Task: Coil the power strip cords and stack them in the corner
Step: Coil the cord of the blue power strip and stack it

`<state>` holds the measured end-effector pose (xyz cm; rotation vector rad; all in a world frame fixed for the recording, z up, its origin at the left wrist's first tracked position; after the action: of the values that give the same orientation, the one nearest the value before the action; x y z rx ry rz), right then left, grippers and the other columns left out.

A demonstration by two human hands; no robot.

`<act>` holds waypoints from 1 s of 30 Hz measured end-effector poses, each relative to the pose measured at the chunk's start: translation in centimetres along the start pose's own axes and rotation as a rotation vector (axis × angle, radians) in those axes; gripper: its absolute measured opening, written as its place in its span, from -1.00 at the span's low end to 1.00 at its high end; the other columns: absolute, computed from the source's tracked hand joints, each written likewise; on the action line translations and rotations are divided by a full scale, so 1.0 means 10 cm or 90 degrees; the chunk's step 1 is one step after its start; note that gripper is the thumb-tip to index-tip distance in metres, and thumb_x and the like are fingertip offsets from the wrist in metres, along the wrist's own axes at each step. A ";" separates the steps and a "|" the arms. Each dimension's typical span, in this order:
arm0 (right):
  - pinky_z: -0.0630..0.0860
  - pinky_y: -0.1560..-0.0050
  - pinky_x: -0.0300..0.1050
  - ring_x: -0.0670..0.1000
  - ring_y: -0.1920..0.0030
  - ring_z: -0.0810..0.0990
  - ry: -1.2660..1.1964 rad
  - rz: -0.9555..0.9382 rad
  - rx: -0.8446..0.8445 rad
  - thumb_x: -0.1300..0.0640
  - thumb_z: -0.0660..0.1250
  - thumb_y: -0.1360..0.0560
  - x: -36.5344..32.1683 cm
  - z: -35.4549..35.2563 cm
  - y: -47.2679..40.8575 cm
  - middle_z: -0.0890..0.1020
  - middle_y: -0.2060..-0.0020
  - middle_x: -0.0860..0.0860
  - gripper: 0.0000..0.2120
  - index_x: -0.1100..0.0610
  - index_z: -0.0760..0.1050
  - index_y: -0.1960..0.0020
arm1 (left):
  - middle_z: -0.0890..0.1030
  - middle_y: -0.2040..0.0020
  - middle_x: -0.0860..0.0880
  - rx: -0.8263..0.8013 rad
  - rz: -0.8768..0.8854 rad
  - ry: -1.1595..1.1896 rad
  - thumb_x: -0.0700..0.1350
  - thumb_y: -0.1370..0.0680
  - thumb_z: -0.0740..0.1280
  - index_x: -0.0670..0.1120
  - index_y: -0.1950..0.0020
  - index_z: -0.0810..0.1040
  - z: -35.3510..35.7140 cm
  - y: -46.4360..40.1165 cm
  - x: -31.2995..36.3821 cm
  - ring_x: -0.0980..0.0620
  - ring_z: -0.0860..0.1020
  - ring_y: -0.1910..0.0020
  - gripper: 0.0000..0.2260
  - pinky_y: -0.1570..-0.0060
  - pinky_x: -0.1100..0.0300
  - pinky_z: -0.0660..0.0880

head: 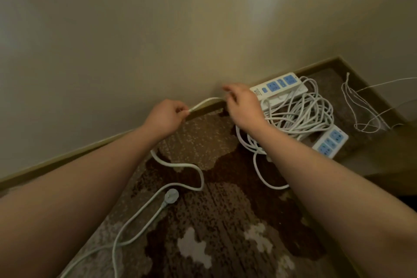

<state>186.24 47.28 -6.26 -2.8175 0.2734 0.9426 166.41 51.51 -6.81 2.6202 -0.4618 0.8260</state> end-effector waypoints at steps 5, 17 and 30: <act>0.34 -0.27 -0.19 0.04 -0.31 0.49 -0.129 -0.057 -0.177 0.11 0.22 -0.65 -0.42 0.18 0.08 0.55 -0.32 0.08 -0.65 0.13 0.47 -0.41 | 0.68 0.11 -0.05 0.016 0.034 -0.034 -0.08 -0.52 0.35 -0.04 -0.02 0.68 -0.18 0.00 0.17 0.04 0.58 0.13 -0.85 0.16 0.24 0.36; 0.24 0.13 -0.17 0.03 0.06 0.46 -0.103 -0.063 -0.170 0.11 0.20 -0.66 -0.42 0.24 0.07 0.47 0.11 0.02 -0.85 0.05 0.48 0.07 | 0.42 0.42 0.01 -0.096 -0.232 0.483 -0.20 -0.60 0.21 -0.24 -0.05 0.56 -0.47 0.65 -0.48 0.20 0.37 0.54 -0.83 0.50 0.39 0.30; 0.43 0.23 -0.07 0.03 0.32 0.51 -0.214 -0.067 -0.287 0.03 0.12 -0.69 -0.89 0.22 0.21 0.52 0.34 0.04 -0.71 0.22 0.51 -0.08 | 0.41 0.39 0.01 0.103 -0.071 0.372 -0.15 -0.62 0.16 -0.10 0.02 0.57 -0.84 0.60 -0.10 0.17 0.40 0.51 -0.81 0.48 0.29 0.46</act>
<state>177.52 46.77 -2.73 -2.9374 -0.1492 1.5954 159.15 49.91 0.45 2.3487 -0.0876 1.5666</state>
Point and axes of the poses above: each hand's wrist, its own y-axis away from the middle knuckle, its own z-axis out of the palm, x = y × z, the point moved 6 cm from there along -y, towards the middle knuckle
